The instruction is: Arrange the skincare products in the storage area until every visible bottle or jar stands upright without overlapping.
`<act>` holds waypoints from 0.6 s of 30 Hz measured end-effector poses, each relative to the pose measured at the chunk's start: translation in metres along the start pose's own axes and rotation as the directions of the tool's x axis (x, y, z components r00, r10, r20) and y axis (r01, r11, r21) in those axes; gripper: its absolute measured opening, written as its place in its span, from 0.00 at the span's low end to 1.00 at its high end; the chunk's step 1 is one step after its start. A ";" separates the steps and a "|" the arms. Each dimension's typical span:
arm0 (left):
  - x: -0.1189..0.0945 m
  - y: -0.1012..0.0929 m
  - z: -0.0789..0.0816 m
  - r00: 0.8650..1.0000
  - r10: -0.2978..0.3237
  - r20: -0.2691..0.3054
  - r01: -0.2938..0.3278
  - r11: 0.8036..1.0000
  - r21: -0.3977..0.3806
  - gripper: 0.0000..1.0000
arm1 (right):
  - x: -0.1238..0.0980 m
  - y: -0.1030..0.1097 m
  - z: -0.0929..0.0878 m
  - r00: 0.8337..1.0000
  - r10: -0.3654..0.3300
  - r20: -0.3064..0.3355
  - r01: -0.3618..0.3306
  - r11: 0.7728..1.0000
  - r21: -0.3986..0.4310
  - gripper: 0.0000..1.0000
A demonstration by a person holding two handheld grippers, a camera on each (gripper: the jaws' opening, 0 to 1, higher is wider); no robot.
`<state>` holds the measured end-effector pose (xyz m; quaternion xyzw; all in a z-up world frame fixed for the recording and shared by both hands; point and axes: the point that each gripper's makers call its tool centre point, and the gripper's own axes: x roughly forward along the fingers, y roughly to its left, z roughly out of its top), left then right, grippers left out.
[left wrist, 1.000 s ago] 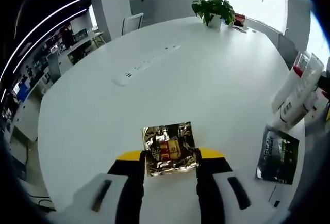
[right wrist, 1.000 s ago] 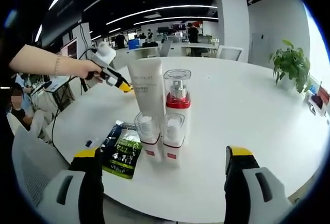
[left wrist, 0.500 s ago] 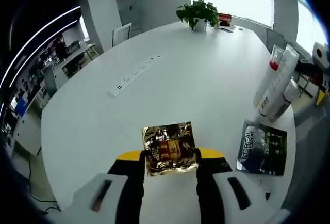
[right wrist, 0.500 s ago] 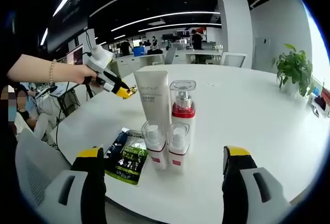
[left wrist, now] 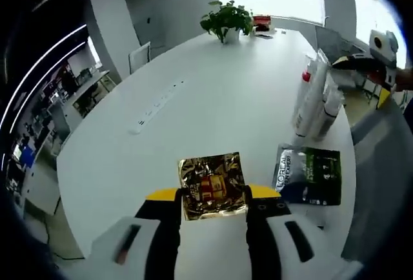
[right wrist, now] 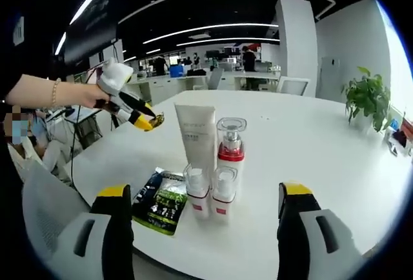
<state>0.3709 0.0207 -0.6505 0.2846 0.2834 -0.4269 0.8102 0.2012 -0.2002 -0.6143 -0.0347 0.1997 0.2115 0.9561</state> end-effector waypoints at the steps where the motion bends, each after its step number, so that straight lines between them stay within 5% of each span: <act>1: -0.004 -0.005 0.002 1.000 -0.004 0.003 0.004 1.000 0.009 0.39 | 0.001 0.001 0.002 1.000 0.006 0.006 -0.006 1.000 -0.005 0.90; 18: -0.050 -0.055 0.022 0.997 -0.020 0.076 0.015 0.997 0.074 0.39 | 0.003 0.036 0.063 0.981 0.157 0.116 -0.148 0.986 -0.076 0.67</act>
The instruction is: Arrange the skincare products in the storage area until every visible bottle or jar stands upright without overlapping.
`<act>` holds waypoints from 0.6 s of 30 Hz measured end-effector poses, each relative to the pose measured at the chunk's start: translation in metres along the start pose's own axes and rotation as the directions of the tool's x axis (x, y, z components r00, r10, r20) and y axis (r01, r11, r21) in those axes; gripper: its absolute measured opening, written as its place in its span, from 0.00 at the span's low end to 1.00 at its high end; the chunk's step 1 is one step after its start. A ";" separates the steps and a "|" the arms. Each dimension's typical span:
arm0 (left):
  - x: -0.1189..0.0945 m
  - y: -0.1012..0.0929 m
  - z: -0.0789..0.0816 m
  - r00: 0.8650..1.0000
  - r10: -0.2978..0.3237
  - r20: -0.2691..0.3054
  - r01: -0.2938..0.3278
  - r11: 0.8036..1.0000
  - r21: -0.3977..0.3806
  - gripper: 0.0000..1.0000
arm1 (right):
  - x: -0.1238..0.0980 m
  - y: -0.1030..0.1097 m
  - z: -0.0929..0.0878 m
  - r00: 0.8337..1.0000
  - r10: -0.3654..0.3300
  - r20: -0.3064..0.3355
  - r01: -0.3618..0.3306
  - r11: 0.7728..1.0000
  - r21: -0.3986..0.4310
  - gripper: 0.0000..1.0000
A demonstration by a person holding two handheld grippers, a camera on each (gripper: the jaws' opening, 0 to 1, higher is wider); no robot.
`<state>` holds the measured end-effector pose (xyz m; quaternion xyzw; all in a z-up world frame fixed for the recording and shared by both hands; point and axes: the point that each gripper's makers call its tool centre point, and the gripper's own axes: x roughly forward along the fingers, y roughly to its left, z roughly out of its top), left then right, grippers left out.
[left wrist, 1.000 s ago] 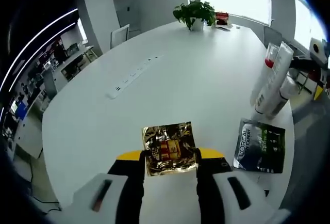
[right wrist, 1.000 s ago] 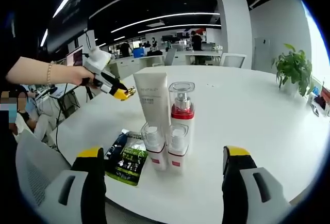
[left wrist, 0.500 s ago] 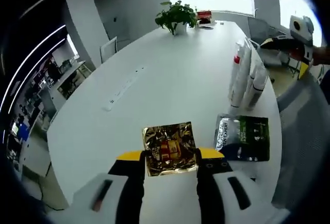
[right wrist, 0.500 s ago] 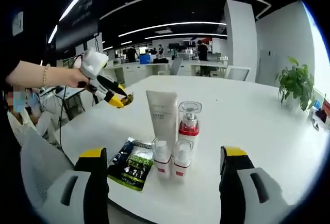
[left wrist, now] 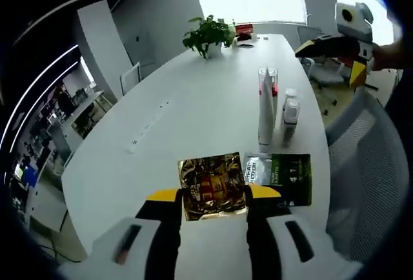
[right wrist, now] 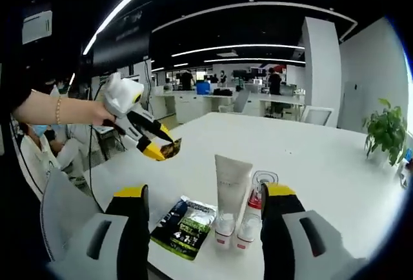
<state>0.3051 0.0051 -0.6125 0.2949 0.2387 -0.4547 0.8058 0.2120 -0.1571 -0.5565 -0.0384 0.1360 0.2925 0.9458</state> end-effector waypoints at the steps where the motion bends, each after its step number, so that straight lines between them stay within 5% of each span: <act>1: -0.002 -0.003 0.000 1.000 -0.002 0.000 0.002 1.000 0.004 0.39 | 0.002 0.003 0.002 1.000 0.019 0.000 -0.019 1.000 0.018 0.63; 4: -0.008 -0.015 0.004 1.000 -0.017 0.016 0.016 1.000 0.002 0.40 | 0.016 0.012 0.009 0.996 0.091 0.002 -0.090 0.990 0.111 0.56; 9: -0.017 -0.033 0.008 0.999 -0.023 0.022 0.023 0.999 0.024 0.40 | 0.037 0.026 0.016 0.986 0.165 -0.006 -0.164 0.981 0.103 0.41; 18: -0.028 -0.059 0.017 0.999 -0.033 0.036 0.032 0.999 0.043 0.40 | 0.063 0.055 0.020 0.958 0.286 -0.022 -0.280 0.948 0.154 0.34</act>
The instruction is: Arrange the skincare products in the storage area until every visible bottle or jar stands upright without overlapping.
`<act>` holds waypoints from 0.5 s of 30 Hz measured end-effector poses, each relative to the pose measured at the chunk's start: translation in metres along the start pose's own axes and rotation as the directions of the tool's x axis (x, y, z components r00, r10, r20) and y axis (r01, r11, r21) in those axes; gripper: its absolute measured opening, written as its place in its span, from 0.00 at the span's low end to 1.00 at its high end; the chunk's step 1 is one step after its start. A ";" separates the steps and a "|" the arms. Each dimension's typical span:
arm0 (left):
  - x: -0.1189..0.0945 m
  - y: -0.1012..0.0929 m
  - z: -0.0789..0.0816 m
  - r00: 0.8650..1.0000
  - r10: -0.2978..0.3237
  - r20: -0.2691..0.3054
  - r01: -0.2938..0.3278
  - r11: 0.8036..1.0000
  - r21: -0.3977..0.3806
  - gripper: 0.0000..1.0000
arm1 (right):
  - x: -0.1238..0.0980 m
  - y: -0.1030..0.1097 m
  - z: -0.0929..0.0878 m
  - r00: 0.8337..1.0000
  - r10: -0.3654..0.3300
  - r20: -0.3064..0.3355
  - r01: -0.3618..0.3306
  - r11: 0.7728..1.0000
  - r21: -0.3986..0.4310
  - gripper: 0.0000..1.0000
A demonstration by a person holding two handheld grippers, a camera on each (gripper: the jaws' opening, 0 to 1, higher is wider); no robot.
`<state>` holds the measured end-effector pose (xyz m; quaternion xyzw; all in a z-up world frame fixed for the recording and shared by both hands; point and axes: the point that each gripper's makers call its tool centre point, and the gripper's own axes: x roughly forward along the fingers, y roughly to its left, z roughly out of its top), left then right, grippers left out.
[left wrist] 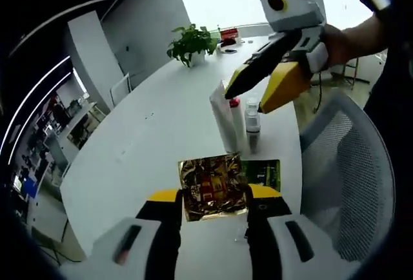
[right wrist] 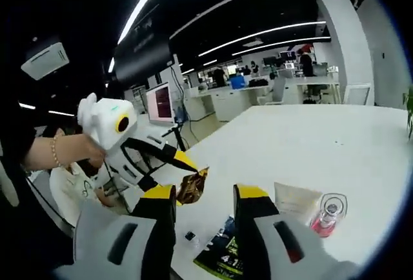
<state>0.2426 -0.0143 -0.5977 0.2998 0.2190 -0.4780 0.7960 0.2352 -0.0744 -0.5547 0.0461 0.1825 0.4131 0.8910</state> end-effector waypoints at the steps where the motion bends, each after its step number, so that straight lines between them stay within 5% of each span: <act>1: -0.002 -0.004 0.002 1.000 -0.002 0.001 0.002 1.000 0.002 0.40 | 0.003 0.002 0.000 1.000 0.012 -0.001 -0.012 1.000 0.007 0.34; 15: -0.008 -0.025 0.007 1.000 -0.022 0.008 0.022 0.999 0.039 0.40 | 0.028 0.012 -0.017 0.992 0.098 -0.073 -0.089 0.989 0.118 0.25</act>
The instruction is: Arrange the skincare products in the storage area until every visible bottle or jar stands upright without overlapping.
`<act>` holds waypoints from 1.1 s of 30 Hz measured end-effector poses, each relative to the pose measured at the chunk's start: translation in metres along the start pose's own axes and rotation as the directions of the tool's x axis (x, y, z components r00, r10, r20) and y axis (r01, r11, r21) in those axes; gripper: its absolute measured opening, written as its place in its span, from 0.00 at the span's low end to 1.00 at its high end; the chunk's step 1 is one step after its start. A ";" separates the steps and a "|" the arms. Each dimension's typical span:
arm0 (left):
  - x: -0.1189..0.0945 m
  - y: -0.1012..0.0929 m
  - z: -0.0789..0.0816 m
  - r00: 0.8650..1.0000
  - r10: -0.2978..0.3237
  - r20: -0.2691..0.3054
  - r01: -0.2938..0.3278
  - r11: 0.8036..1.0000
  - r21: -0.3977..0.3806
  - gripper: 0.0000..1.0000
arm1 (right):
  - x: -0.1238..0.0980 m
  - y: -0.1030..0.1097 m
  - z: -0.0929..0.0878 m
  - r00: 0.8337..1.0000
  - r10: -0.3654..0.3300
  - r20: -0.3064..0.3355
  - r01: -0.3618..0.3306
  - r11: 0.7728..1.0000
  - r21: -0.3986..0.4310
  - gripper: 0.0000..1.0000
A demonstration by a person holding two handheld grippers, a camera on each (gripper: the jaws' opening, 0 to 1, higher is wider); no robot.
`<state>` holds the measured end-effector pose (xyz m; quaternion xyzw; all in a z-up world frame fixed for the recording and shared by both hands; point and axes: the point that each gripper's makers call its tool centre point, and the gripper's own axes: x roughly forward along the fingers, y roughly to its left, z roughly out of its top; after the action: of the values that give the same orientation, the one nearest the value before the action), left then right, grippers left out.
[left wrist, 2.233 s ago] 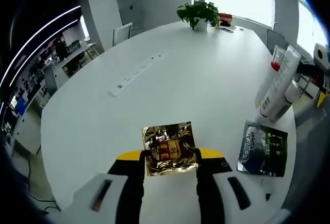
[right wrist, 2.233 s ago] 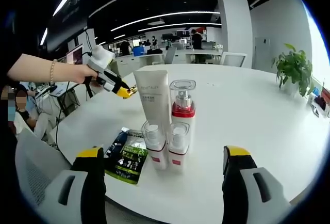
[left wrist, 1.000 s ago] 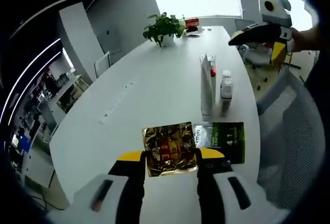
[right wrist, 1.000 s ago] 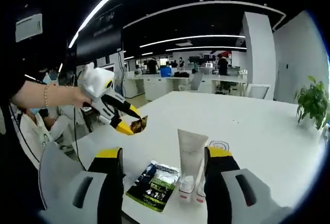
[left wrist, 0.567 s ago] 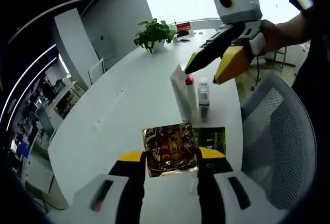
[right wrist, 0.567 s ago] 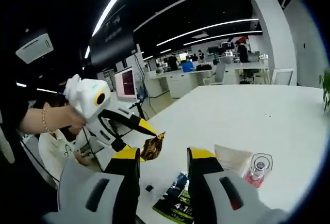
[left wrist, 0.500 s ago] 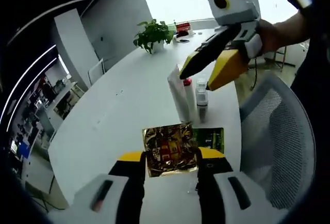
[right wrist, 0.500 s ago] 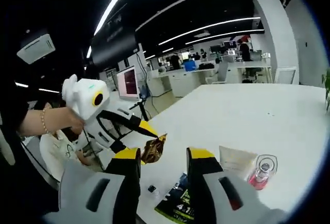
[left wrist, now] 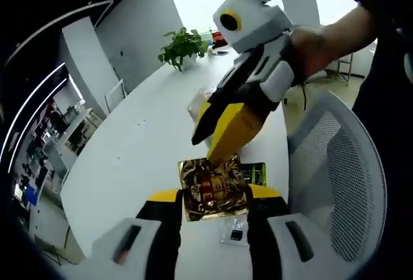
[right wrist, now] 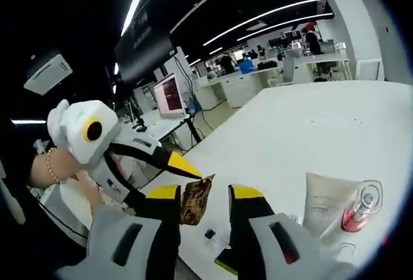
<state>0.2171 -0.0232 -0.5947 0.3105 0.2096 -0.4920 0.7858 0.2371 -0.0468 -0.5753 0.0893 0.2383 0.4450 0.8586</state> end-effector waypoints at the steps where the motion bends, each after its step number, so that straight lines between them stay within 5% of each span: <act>1: -0.001 -0.004 0.005 1.000 -0.001 0.003 0.001 1.000 -0.001 0.40 | 0.002 0.000 -0.001 1.000 0.008 -0.007 -0.008 1.000 0.015 0.23; 14: -0.003 -0.016 0.014 1.000 -0.024 0.014 0.024 1.000 0.012 0.40 | 0.005 0.005 -0.009 0.998 0.046 -0.033 -0.043 0.995 0.086 0.03; 23: -0.001 -0.012 0.015 0.999 -0.018 0.040 0.020 0.999 -0.030 0.41 | 0.002 0.001 -0.008 0.999 0.047 -0.014 -0.044 0.990 0.133 0.01; 28: 0.002 -0.009 0.014 0.995 0.009 0.099 0.006 0.989 -0.148 0.47 | -0.002 0.001 -0.008 0.999 0.034 0.007 -0.034 0.988 0.153 0.01; 33: -0.002 -0.001 0.002 0.985 0.066 0.161 -0.006 0.938 -0.347 0.53 | -0.008 -0.001 -0.004 0.998 0.018 0.053 -0.030 0.975 0.222 0.01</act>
<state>0.2154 -0.0242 -0.5923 0.1287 0.2187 -0.4580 0.8520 0.2325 -0.0541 -0.5767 0.1992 0.2636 0.4234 0.8435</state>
